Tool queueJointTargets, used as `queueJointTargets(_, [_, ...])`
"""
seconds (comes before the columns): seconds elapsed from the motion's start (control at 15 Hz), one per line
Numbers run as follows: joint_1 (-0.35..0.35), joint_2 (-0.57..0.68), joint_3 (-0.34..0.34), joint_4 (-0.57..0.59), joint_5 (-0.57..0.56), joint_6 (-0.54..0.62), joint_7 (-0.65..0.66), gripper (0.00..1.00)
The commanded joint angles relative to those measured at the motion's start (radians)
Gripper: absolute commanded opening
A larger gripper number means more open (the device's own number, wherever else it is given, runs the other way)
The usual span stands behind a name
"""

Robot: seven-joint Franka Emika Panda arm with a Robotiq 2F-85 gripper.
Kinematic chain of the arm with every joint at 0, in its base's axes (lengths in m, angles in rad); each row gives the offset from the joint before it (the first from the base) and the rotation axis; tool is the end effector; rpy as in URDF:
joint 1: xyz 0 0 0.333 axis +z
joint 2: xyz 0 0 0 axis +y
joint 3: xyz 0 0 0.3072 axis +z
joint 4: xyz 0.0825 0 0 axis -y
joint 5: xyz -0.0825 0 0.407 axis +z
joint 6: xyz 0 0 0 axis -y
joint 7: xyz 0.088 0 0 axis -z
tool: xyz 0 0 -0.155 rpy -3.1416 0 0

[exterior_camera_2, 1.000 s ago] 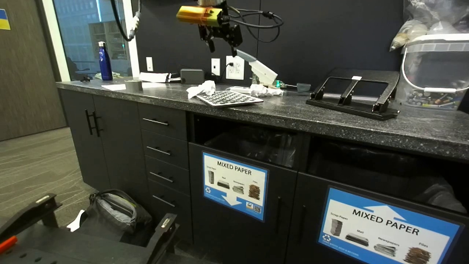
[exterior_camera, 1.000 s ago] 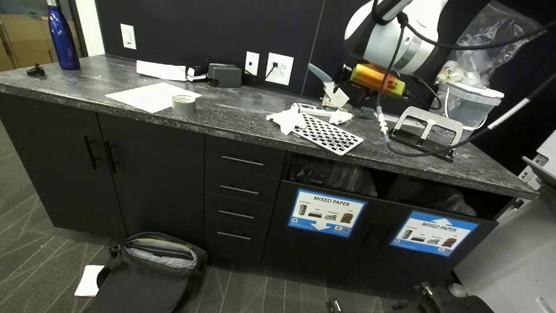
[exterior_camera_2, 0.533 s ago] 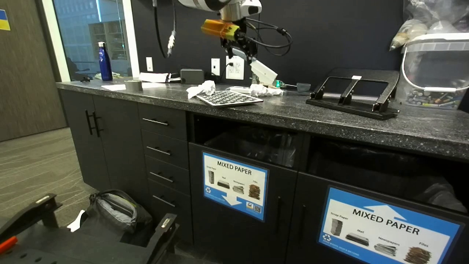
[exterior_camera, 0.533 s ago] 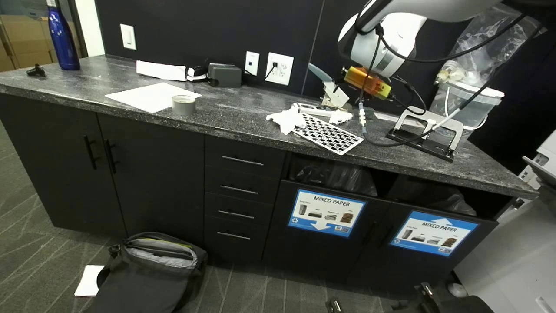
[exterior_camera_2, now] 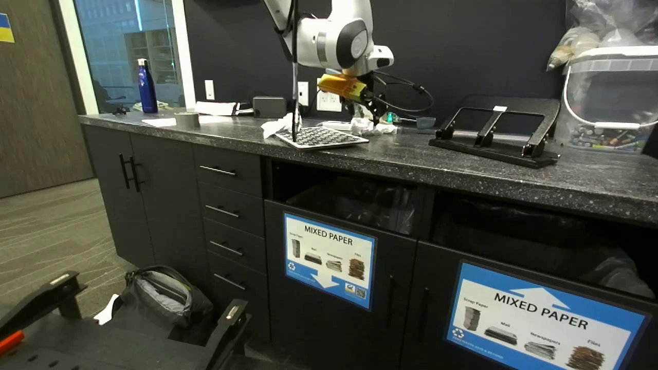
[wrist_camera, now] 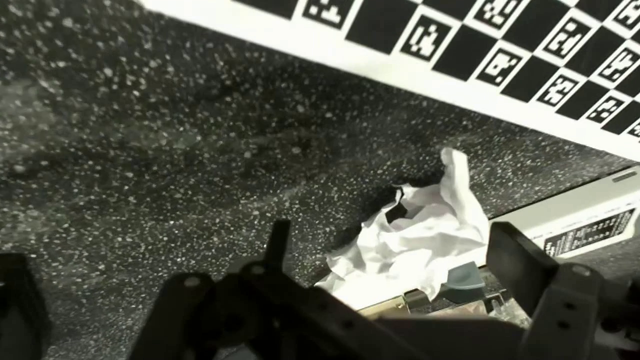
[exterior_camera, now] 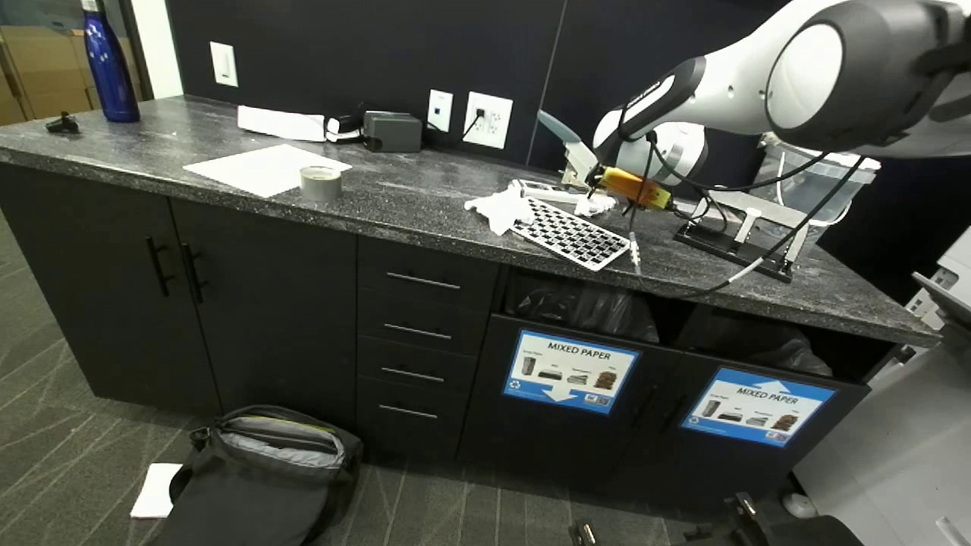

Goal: Put all the white pieces of paper in the left bin

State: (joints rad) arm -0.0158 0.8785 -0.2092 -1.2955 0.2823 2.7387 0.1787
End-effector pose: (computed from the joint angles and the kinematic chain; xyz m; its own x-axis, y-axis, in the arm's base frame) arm 0.8164 -0.1465 0.2294 0.7176 -0.4559 0.5265 -0.4360 -0.8836 -0.1709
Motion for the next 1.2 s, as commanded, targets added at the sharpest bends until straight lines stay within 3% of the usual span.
queueJointTargets(0.0, [-0.066,0.144,0.057,0.238,-0.055,-0.033,0.045,1.00])
queueJointTargets(0.27, [-0.096,0.235,0.090,0.407,-0.085,-0.090,0.040,1.00])
queueJointTargets(0.53, [-0.104,0.272,0.118,0.483,-0.101,-0.103,0.020,1.00])
queueJointTargets(1.13, [-0.104,0.388,0.116,0.649,-0.126,-0.210,0.041,1.00])
